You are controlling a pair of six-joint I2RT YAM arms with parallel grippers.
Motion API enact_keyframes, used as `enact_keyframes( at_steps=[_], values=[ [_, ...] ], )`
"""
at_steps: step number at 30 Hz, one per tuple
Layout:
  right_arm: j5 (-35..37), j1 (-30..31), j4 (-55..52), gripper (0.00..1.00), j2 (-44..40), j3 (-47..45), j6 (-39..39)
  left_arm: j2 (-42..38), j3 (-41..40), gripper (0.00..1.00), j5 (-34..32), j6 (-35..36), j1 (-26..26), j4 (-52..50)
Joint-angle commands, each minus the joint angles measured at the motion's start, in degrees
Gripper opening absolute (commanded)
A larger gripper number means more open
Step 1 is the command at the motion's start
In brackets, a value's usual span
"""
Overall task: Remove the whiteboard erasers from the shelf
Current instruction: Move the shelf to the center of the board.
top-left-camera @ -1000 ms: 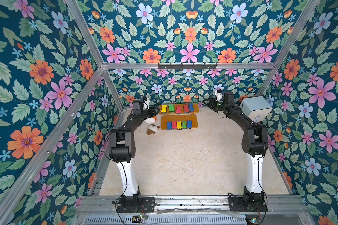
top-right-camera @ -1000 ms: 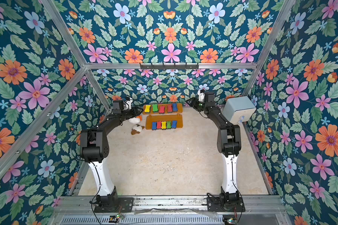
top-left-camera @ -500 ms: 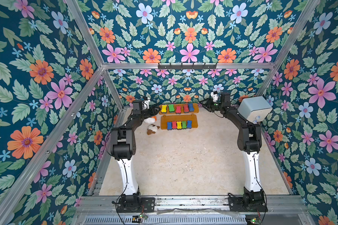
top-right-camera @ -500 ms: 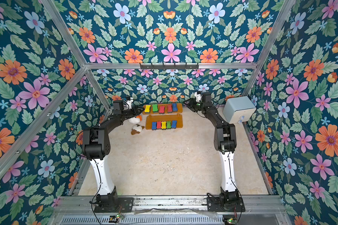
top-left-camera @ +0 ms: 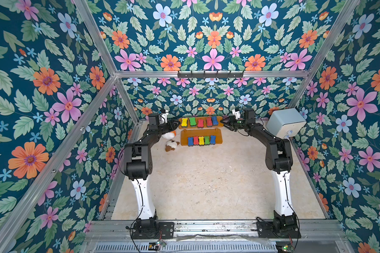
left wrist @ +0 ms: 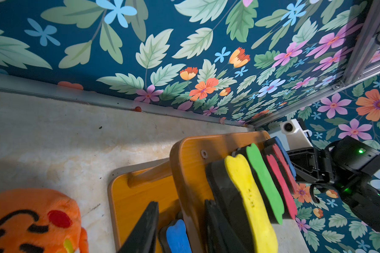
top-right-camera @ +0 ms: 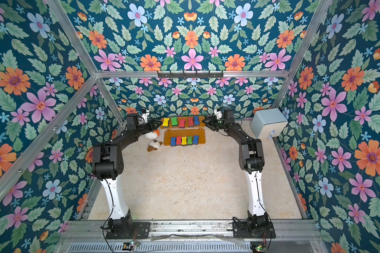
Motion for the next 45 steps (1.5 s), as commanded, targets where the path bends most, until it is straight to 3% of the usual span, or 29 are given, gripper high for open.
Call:
enact_keyframes(
  at_steps=[1,7,22,30,37,40,45],
  values=[
    [-1.37,0.14,4.15,0.39,-0.78,-0.78,2.06,0.43,-0.48,0.39,-0.79,0.06,0.1,-4.17],
    [-1.73,0.19,6.51,0.35,-0.98,-1.96,3.6,0.74,-0.58,0.34,0.22,-0.77,0.1,-3.57],
    [-1.8,0.2,11.16,0.13,-2.66,-5.94,6.27,1.46,-1.48,0.34,1.32,-3.5,0.01,-1.34],
    [-0.34,0.19,9.73,0.02,-4.31,-7.76,5.07,1.29,-1.99,0.15,1.98,-5.48,0.01,-0.32],
    [0.59,0.0,8.19,0.0,-5.47,-8.84,3.88,0.03,-4.11,0.02,2.47,-7.05,-0.2,1.01],
    [0.85,-0.11,7.96,0.0,-6.12,-10.1,3.57,-0.59,-5.77,0.04,2.56,-7.73,-0.36,1.95],
    [0.84,-0.8,8.51,0.0,-6.44,-12.01,3.37,-1.05,-6.2,0.3,2.42,-7.84,-0.18,2.14]
  ],
)
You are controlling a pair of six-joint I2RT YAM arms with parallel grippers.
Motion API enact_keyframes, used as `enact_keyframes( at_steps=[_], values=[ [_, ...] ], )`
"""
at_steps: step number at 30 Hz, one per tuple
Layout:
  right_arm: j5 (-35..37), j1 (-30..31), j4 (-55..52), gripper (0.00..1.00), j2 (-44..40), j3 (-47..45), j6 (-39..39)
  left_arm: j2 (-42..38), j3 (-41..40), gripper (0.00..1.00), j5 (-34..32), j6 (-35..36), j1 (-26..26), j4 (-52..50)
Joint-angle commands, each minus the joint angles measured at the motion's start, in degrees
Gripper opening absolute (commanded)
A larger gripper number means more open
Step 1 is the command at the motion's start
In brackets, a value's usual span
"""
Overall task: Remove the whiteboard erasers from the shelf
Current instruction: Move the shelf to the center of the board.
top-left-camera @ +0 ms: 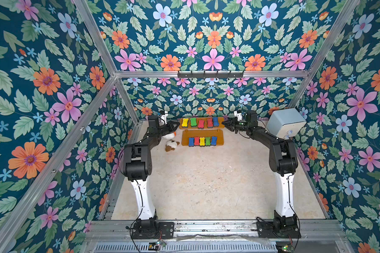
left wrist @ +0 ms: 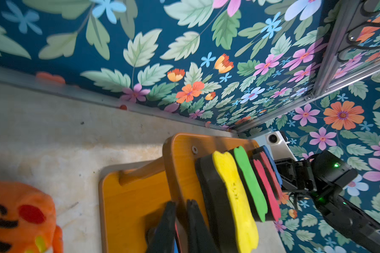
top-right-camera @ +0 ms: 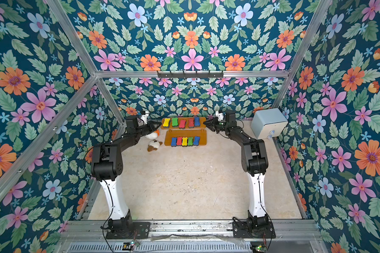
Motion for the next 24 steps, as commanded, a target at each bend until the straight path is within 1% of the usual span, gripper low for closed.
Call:
enact_keyframes(
  at_steps=[1,3,5,14,21,24],
  values=[
    [1.97,-0.38,-0.09,0.0,-0.39,-0.62,-3.61,0.35,-0.33,0.33,-0.28,0.17,-0.08,-6.14],
    [1.81,-0.6,-0.2,0.0,-0.5,-0.87,-3.65,0.51,-0.38,0.37,0.06,-0.31,-0.07,-5.56],
    [1.81,-0.66,-0.22,0.0,-0.56,-1.05,-3.98,0.74,-0.49,0.38,0.59,-1.14,-0.01,-4.52],
    [1.74,-0.88,-0.41,0.0,-0.27,-1.06,-4.12,2.67,-0.79,0.37,3.38,-5.42,-0.04,0.67],
    [1.84,-0.87,-1.01,0.0,-0.1,-0.63,-4.44,4.72,-0.82,0.37,5.7,-11.38,-0.24,8.12],
    [1.92,-0.87,-1.1,0.0,0.06,-0.45,-4.44,5.18,-0.5,0.37,6.06,-12.08,-0.53,9.14]
  ],
)
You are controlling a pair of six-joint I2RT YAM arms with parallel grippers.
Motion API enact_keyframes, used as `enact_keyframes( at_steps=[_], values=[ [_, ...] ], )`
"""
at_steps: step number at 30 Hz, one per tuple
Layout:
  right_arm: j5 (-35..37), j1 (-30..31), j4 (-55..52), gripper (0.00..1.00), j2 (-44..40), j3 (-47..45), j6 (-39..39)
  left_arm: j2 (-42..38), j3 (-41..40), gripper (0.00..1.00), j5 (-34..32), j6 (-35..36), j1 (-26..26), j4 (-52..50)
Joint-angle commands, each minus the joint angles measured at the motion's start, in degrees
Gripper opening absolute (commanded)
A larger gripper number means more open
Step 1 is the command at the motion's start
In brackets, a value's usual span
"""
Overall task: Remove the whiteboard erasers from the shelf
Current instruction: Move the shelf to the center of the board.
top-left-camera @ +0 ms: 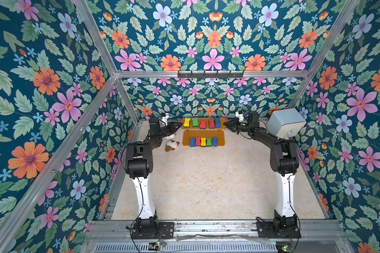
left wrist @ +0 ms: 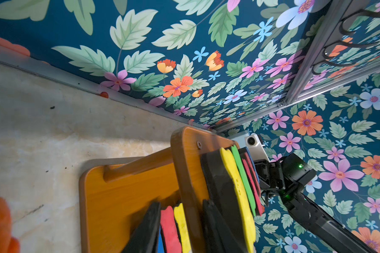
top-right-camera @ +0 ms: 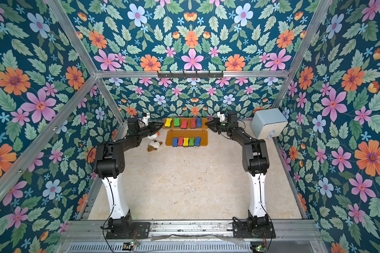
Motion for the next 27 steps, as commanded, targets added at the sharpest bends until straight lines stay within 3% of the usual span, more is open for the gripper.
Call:
enact_keyframes(
  at_steps=[1,17,27],
  values=[
    [2.5,0.13,-0.97,0.0,0.21,0.27,-3.34,0.89,-0.05,0.36,0.51,-1.51,-0.56,-1.88],
    [2.52,0.13,-2.73,0.0,1.46,1.68,-4.11,2.7,1.08,0.32,1.67,-3.11,-1.55,0.9],
    [2.53,0.13,-2.83,0.0,0.8,1.36,-3.68,2.66,0.97,0.07,1.54,-4.61,-1.61,0.94]
  ],
)
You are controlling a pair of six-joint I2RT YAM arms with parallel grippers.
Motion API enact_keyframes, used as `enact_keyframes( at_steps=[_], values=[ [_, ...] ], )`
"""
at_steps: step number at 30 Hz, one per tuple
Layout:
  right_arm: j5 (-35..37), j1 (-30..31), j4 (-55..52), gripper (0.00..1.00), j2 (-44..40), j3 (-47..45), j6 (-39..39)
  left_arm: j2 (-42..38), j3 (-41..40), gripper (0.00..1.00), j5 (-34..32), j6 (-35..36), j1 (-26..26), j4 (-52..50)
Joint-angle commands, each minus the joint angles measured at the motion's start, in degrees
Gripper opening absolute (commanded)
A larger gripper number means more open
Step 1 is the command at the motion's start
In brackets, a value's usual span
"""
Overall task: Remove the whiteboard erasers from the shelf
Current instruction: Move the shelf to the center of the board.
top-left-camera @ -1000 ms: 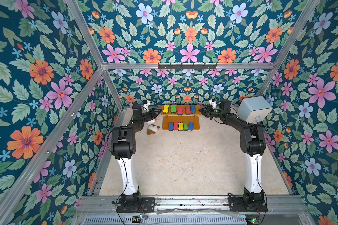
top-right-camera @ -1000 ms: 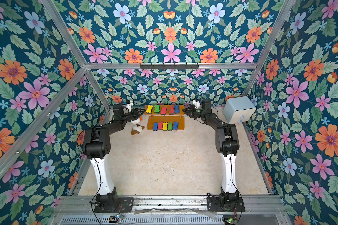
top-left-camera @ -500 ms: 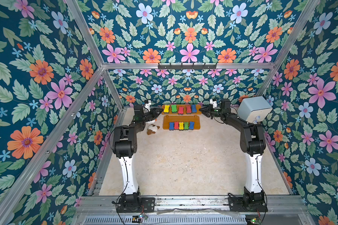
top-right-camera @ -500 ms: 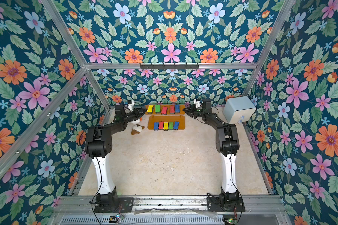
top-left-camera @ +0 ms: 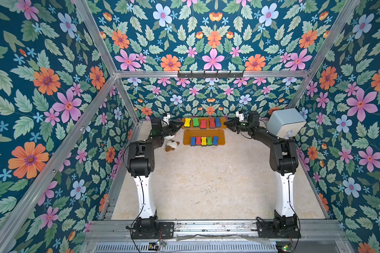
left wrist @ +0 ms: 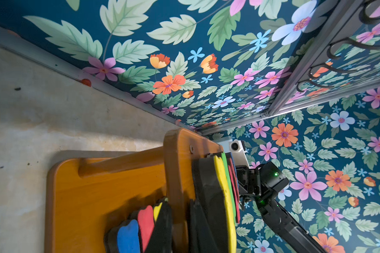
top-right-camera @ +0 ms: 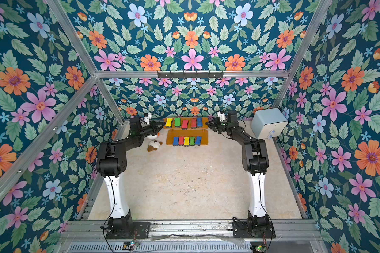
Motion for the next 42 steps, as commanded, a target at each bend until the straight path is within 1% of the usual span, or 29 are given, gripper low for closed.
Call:
enact_keyframes(
  at_steps=[1,3,9,16,23,30,33,39,42],
  values=[
    [2.29,0.29,-1.67,0.0,-0.67,-0.57,-1.97,0.71,-0.46,0.04,0.31,5.01,-0.47,-2.66],
    [2.52,0.26,-1.13,0.0,-1.14,-1.17,-1.16,0.62,-0.33,0.0,0.34,3.97,-0.45,-2.9],
    [2.62,0.25,-0.6,0.0,-2.13,-2.61,0.62,-0.89,-0.85,0.0,0.08,3.84,-0.89,-6.37],
    [3.95,-0.04,-0.32,0.0,-6.99,-8.37,-0.42,-6.42,-5.96,0.0,-1.23,5.66,-2.17,-8.24],
    [5.15,0.02,2.62,0.0,-15.9,-20.83,-1.66,-13.83,-15.27,0.0,-2.48,8.3,-3.56,-8.11],
    [7.6,0.01,5.23,0.0,-26.91,-36.55,-3.38,-21.16,-25.24,0.0,-4.44,10.25,-6.53,-7.19],
    [8.93,0.04,5.22,0.0,-31.35,-41.95,-4.36,-24.1,-28.68,0.0,-5.57,11.25,-8.32,-7.41],
    [11.37,0.0,3.09,0.0,-39.02,-48.86,-6.73,-29.86,-35.38,0.0,-8.47,12.38,-11.23,-7.4],
    [12.29,-0.15,2.02,0.0,-41.32,-50.9,-7.84,-32.63,-38.79,0.0,-9.66,12.02,-12.18,-6.37]
  ],
)
